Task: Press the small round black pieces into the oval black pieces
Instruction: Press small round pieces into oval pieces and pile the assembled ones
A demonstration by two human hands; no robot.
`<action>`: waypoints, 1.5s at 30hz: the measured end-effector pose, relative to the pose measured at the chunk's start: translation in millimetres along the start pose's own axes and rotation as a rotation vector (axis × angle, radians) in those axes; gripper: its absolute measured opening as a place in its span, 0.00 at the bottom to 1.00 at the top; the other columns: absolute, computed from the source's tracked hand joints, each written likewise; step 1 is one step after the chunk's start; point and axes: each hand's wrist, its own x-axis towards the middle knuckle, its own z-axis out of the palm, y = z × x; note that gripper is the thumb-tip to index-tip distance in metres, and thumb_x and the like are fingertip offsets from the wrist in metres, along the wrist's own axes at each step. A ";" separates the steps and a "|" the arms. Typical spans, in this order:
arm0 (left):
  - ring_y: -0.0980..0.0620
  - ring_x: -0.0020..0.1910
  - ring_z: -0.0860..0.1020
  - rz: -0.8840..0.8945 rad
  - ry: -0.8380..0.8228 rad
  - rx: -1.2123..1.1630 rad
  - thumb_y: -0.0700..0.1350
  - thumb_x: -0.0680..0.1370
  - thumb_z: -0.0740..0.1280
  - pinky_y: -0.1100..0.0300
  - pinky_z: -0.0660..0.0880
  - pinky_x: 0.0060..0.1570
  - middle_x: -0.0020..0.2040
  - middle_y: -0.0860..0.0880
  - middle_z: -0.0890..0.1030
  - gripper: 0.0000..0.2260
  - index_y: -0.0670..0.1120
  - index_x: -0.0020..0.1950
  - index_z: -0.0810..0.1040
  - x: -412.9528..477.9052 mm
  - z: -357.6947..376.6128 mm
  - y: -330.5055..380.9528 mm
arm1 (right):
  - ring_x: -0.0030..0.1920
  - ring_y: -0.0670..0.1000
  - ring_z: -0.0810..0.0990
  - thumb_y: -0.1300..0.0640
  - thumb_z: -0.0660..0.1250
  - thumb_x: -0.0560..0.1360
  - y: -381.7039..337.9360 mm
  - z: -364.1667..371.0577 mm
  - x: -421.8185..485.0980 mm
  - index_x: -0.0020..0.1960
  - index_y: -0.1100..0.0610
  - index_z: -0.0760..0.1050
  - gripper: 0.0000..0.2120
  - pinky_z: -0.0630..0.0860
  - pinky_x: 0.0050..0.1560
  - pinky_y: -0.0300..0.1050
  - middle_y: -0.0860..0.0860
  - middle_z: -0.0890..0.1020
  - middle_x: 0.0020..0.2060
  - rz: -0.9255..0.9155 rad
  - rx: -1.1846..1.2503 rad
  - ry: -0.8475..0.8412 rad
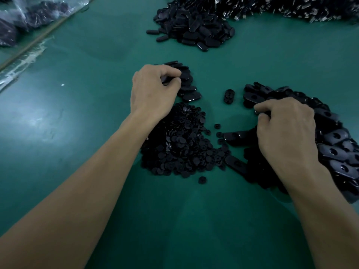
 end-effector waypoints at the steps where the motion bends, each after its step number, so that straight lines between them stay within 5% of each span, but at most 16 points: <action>1: 0.68 0.45 0.76 0.008 -0.006 -0.036 0.46 0.79 0.70 0.76 0.70 0.48 0.47 0.64 0.82 0.07 0.56 0.52 0.86 -2.5 -0.3 2.7 | 0.48 0.65 0.79 0.64 0.61 0.81 0.0 -0.4 0.6 0.64 0.57 0.80 0.15 0.78 0.57 0.60 0.61 0.83 0.54 -0.008 0.024 0.015; 4: 0.69 0.41 0.78 0.054 -0.036 -0.124 0.45 0.78 0.71 0.78 0.70 0.41 0.42 0.64 0.82 0.06 0.57 0.46 0.84 -13.3 -2.5 9.3 | 0.50 0.62 0.81 0.66 0.63 0.81 -2.1 -2.7 -0.8 0.65 0.56 0.80 0.16 0.77 0.57 0.49 0.60 0.83 0.55 -0.011 0.073 0.073; 9: 0.68 0.36 0.78 0.158 -0.038 -0.173 0.42 0.77 0.72 0.77 0.70 0.38 0.36 0.64 0.81 0.07 0.55 0.45 0.85 -35.2 -3.5 15.0 | 0.53 0.57 0.82 0.66 0.65 0.80 1.4 -9.0 2.5 0.63 0.55 0.81 0.15 0.61 0.54 0.28 0.58 0.82 0.57 0.042 0.102 0.151; 14: 0.63 0.33 0.77 0.219 -0.061 -0.126 0.44 0.77 0.72 0.70 0.71 0.37 0.35 0.61 0.82 0.04 0.52 0.44 0.86 -45.3 2.7 17.0 | 0.57 0.60 0.79 0.59 0.67 0.80 5.7 -7.5 2.6 0.63 0.55 0.80 0.13 0.72 0.64 0.46 0.59 0.82 0.56 0.036 0.060 0.061; 16: 0.62 0.33 0.77 0.244 -0.071 -0.090 0.45 0.77 0.72 0.67 0.74 0.37 0.36 0.61 0.82 0.04 0.52 0.45 0.86 -46.7 3.5 16.6 | 0.58 0.64 0.78 0.53 0.66 0.81 6.2 -6.8 1.8 0.63 0.56 0.80 0.13 0.74 0.63 0.60 0.61 0.82 0.55 0.040 0.017 0.012; 18: 0.63 0.33 0.77 0.258 -0.065 -0.074 0.45 0.77 0.71 0.70 0.72 0.36 0.35 0.62 0.81 0.04 0.52 0.44 0.86 -46.4 2.8 16.2 | 0.57 0.65 0.78 0.49 0.65 0.81 4.6 -7.8 0.6 0.62 0.56 0.80 0.15 0.75 0.61 0.63 0.61 0.82 0.54 0.051 -0.020 -0.028; 24: 0.65 0.33 0.77 0.248 -0.057 -0.064 0.45 0.77 0.71 0.71 0.71 0.36 0.34 0.64 0.80 0.05 0.53 0.44 0.86 -45.3 2.8 15.2 | 0.49 0.58 0.82 0.57 0.68 0.80 3.8 -7.8 -0.7 0.53 0.56 0.84 0.06 0.80 0.54 0.54 0.56 0.84 0.48 0.038 0.113 0.024; 29: 0.65 0.33 0.76 0.242 -0.058 -0.070 0.44 0.77 0.71 0.70 0.71 0.36 0.34 0.64 0.80 0.05 0.52 0.44 0.86 -45.3 2.7 14.5 | 0.48 0.53 0.83 0.57 0.71 0.79 3.8 -4.0 0.1 0.55 0.54 0.83 0.06 0.76 0.52 0.44 0.52 0.85 0.46 0.038 0.199 0.074; 35: 0.59 0.36 0.80 0.289 -0.091 -0.186 0.45 0.77 0.73 0.70 0.73 0.37 0.37 0.59 0.84 0.04 0.50 0.44 0.86 -49.1 0.9 23.6 | 0.40 0.42 0.79 0.54 0.73 0.76 -5.1 -3.3 0.4 0.52 0.54 0.84 0.06 0.70 0.47 0.25 0.44 0.82 0.41 -0.201 0.375 0.260; 38: 0.52 0.37 0.82 0.285 -0.142 -0.261 0.47 0.78 0.73 0.61 0.78 0.39 0.38 0.57 0.85 0.03 0.50 0.46 0.86 -52.6 0.2 28.7 | 0.36 0.39 0.81 0.55 0.74 0.76 -8.5 1.2 -2.3 0.53 0.52 0.84 0.06 0.78 0.43 0.32 0.38 0.80 0.40 -0.283 0.558 0.287; 42: 0.46 0.38 0.84 0.220 -0.204 -0.315 0.47 0.79 0.72 0.49 0.80 0.42 0.37 0.51 0.86 0.05 0.51 0.45 0.86 -53.4 -0.5 31.6 | 0.46 0.41 0.85 0.60 0.74 0.76 -14.1 9.1 -4.9 0.60 0.51 0.80 0.13 0.82 0.50 0.42 0.39 0.83 0.47 -0.328 0.735 0.218; 45: 0.49 0.38 0.84 0.176 -0.249 -0.353 0.48 0.80 0.71 0.51 0.81 0.42 0.37 0.54 0.86 0.06 0.51 0.44 0.85 -51.7 -1.5 31.0 | 0.46 0.46 0.85 0.61 0.74 0.76 -16.9 11.6 -5.8 0.54 0.51 0.79 0.09 0.83 0.49 0.47 0.45 0.85 0.46 -0.348 0.809 0.206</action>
